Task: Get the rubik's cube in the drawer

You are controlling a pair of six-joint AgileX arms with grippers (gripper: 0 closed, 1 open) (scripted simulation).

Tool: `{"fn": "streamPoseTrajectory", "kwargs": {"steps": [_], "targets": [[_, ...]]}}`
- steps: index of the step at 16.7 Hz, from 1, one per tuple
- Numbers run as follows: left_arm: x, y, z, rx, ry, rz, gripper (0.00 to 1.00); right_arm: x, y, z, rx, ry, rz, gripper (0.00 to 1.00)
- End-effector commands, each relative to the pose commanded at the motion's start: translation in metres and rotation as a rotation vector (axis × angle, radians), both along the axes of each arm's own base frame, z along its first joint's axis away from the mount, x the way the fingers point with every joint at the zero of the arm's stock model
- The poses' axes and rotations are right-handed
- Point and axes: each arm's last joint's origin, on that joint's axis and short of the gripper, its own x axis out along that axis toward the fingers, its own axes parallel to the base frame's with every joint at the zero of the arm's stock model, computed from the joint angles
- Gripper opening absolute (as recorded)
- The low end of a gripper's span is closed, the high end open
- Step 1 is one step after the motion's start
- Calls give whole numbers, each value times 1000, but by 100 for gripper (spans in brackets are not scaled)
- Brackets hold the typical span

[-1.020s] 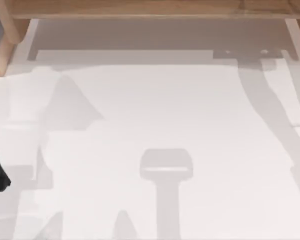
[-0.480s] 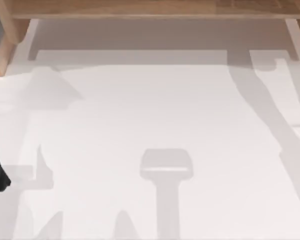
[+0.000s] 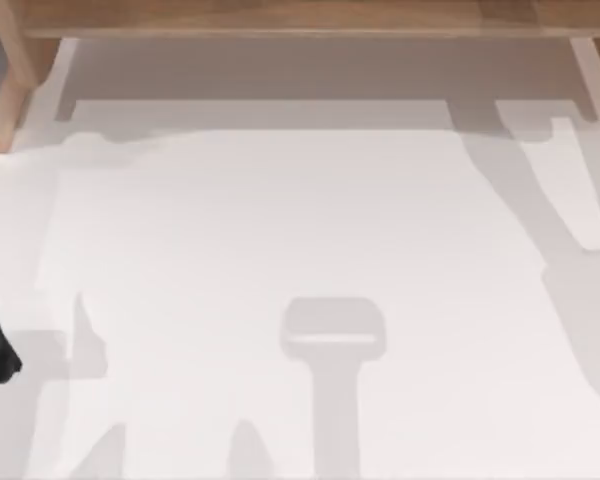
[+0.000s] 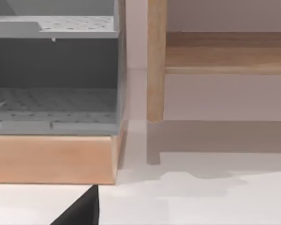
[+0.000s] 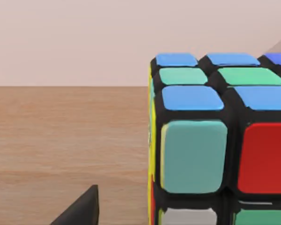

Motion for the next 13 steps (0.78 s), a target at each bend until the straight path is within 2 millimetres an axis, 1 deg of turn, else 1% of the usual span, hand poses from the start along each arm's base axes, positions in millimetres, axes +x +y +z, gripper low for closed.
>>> {"fn": "streamPoseTrajectory", "kwargs": {"steps": [2, 3, 6, 13], "targets": [[0, 0, 0, 0, 0, 0, 100, 11, -1, -1, 0, 0, 0, 100], [0, 0, 0, 0, 0, 0, 100, 13, -1, -2, 0, 2, 0, 100], [0, 0, 0, 0, 0, 0, 100, 13, -1, -2, 0, 2, 0, 100], [0, 0, 0, 0, 0, 0, 100, 13, -1, -2, 0, 2, 0, 47]]}}
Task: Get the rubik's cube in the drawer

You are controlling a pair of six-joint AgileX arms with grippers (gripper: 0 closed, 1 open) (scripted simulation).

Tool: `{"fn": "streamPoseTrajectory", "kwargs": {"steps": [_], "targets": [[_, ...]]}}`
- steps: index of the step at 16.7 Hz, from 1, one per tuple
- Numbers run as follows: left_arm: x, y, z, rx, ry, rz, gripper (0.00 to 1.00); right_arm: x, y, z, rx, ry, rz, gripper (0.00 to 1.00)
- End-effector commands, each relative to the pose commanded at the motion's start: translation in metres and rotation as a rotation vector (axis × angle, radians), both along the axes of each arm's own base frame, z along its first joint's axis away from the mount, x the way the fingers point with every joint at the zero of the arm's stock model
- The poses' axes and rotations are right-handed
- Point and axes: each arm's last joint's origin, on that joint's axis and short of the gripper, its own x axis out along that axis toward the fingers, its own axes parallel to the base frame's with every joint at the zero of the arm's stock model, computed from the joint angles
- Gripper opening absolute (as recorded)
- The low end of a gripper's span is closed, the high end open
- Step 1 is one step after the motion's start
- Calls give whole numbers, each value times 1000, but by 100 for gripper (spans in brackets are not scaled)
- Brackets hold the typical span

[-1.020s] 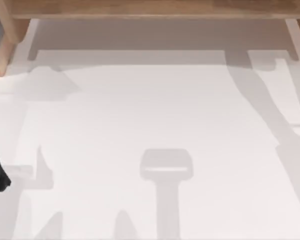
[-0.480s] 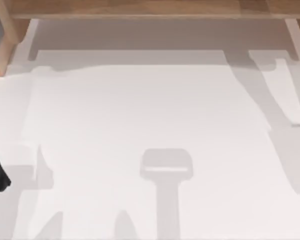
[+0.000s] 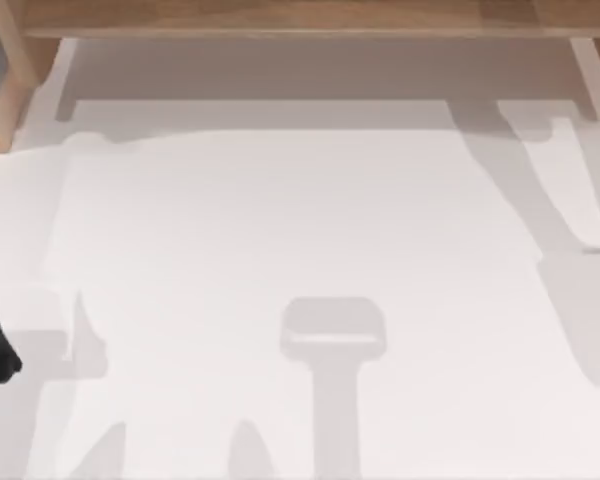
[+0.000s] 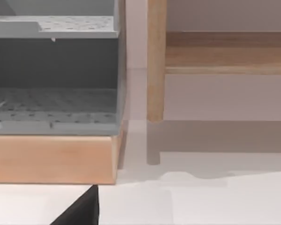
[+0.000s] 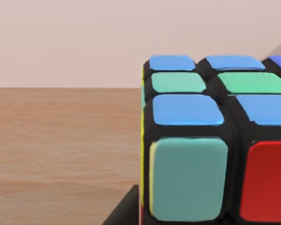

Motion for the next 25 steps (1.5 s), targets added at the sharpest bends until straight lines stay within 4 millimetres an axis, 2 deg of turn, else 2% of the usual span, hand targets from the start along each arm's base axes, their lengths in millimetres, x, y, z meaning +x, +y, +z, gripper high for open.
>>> {"fn": "streamPoseTrajectory", "kwargs": {"steps": [6, 7, 16, 22, 25], "targets": [[0, 0, 0, 0, 0, 0, 100, 0, 0, 0, 0, 0, 0, 2], [0, 0, 0, 0, 0, 0, 100, 0, 0, 0, 0, 0, 0, 0], [0, 0, 0, 0, 0, 0, 100, -2, 1, 2, 2, -2, 3, 0], [0, 0, 0, 0, 0, 0, 100, -20, 1, 21, 2, -2, 3, 0], [0, 0, 0, 0, 0, 0, 100, -19, -1, 20, 4, -2, -1, 0]]}}
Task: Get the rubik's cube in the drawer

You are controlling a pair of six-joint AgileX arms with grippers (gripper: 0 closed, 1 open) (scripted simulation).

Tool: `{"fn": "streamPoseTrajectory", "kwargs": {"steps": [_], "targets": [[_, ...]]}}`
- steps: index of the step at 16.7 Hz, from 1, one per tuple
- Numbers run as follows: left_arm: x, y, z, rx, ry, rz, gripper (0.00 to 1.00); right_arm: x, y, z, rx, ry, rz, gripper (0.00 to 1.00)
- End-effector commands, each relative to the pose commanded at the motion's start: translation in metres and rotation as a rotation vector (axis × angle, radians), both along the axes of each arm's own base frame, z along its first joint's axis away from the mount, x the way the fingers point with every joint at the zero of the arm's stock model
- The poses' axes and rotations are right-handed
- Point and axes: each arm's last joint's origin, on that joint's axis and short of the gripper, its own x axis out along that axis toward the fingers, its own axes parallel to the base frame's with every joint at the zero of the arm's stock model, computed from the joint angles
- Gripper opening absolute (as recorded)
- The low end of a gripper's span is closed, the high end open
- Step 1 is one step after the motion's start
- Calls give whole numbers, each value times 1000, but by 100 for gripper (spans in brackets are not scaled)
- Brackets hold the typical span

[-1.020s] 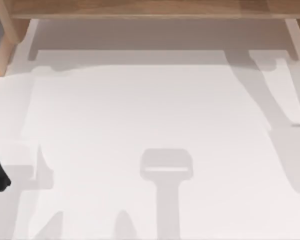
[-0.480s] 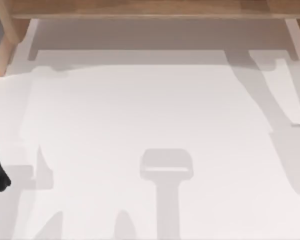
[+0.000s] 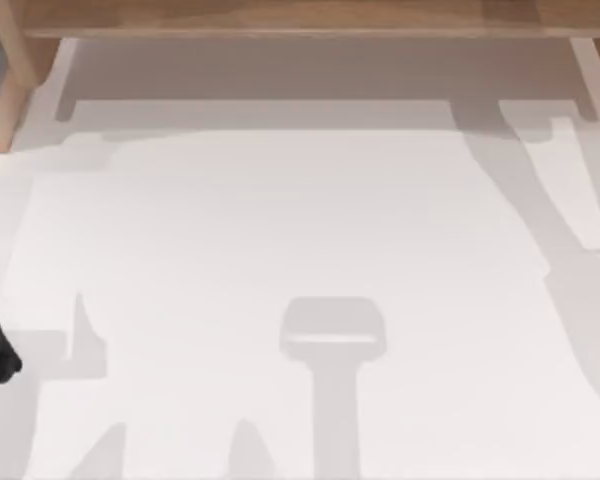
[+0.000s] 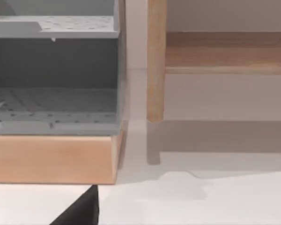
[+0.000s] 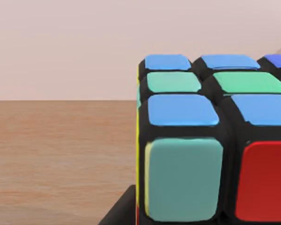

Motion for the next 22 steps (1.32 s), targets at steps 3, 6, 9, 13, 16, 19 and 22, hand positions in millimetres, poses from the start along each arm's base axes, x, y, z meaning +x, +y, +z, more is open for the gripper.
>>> {"fn": "streamPoseTrajectory", "kwargs": {"steps": [3, 6, 9, 13, 16, 19, 22], "targets": [[0, 0, 0, 0, 0, 0, 100, -5, -2, 12, -18, -10, 2, 0], [0, 0, 0, 0, 0, 0, 100, -22, -13, 53, -87, -37, -8, 0], [0, 0, 0, 0, 0, 0, 100, -46, -36, 98, -198, -21, -40, 0], [0, 0, 0, 0, 0, 0, 100, -72, -75, 126, -372, 148, -85, 0], [0, 0, 0, 0, 0, 0, 100, -78, -108, 119, -467, 377, -100, 0], [0, 0, 0, 0, 0, 0, 100, -59, -143, 82, -490, 669, -83, 0], [0, 0, 0, 0, 0, 0, 100, -17, -183, 16, -427, 977, -36, 0]]}}
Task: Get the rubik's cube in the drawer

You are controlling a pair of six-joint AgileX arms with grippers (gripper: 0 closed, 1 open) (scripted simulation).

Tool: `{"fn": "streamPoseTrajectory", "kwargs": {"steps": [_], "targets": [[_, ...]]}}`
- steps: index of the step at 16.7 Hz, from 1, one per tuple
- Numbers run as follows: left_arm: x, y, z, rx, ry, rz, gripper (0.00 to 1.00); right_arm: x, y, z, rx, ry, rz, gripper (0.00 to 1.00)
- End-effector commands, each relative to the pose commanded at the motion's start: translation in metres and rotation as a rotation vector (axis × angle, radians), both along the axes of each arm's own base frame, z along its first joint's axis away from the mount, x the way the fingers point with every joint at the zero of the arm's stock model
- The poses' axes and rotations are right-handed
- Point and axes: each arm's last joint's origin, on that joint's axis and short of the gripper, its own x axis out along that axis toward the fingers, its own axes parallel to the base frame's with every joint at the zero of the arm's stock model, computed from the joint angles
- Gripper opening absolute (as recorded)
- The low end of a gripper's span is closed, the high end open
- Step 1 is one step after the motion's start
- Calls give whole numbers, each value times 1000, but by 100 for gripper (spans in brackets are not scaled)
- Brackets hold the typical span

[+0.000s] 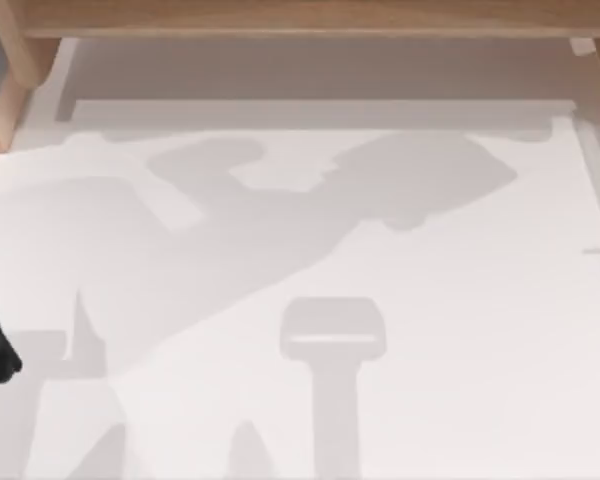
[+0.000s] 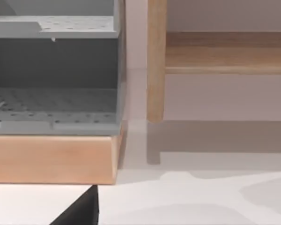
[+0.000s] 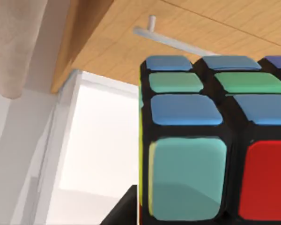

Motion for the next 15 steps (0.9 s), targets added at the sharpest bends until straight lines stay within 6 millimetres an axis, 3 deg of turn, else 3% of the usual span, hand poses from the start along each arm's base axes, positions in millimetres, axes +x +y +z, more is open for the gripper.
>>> {"fn": "streamPoseTrajectory", "kwargs": {"steps": [4, 6, 8, 11, 15], "targets": [[0, 0, 0, 0, 0, 0, 100, 50, -62, -114, 151, 332, -116, 0], [0, 0, 0, 0, 0, 0, 100, 62, -88, -167, 226, 446, -181, 0], [0, 0, 0, 0, 0, 0, 100, 67, -104, -207, 285, 524, -234, 0], [0, 0, 0, 0, 0, 0, 100, 69, -113, -233, 326, 577, -273, 0], [0, 0, 0, 0, 0, 0, 100, 69, -113, -233, 326, 577, -273, 0]]}}
